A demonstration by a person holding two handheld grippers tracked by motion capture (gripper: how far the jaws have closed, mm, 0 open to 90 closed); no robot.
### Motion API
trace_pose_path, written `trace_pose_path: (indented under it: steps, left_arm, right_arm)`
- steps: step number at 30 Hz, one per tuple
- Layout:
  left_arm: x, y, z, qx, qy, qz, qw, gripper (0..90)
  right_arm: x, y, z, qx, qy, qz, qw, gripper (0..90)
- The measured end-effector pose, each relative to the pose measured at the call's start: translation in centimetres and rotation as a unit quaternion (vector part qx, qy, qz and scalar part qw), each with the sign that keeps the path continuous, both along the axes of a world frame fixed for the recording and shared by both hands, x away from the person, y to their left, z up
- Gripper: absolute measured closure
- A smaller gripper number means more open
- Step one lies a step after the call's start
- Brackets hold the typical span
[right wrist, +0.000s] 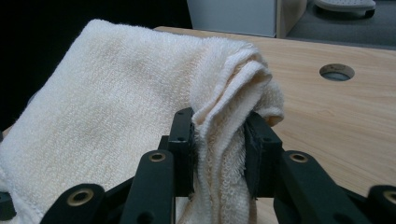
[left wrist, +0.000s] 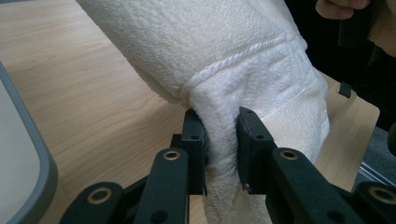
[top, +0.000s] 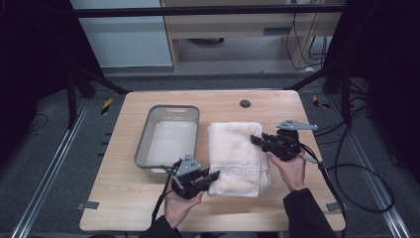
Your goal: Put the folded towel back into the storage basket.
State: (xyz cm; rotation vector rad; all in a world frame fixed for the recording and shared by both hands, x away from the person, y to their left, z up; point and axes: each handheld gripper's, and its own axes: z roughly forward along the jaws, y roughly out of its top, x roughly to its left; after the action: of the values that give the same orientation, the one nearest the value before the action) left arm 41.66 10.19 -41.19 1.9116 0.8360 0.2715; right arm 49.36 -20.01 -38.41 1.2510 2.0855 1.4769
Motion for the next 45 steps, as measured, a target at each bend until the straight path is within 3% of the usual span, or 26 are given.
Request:
trace_pose_path:
  steps: [16, 28, 37, 45]
  left_arm:
    - [0.3, 0.5, 2.0, -0.006, -0.027, 0.003, 0.9996, 74.6]
    - [0.6, 1.9, 3.6, -0.021, -0.048, 0.018, 0.9985, 74.6]
    - [0.9, 3.3, 4.8, -0.036, -0.057, 0.029, 0.9973, 74.8]
    - [1.0, 3.6, 6.0, -0.034, -0.072, 0.033, 0.9963, 74.9]
  right_arm:
    - [0.1, 0.7, 2.0, 0.000, -0.025, -0.011, 0.9996, 68.3]
    - [0.4, 2.3, 4.5, 0.004, -0.055, -0.014, 0.9984, 69.0]
    - [0.6, 3.5, 5.6, 0.005, -0.068, -0.013, 0.9976, 69.6]
    - [0.7, 3.8, 6.4, 0.016, -0.083, -0.017, 0.9963, 69.6]
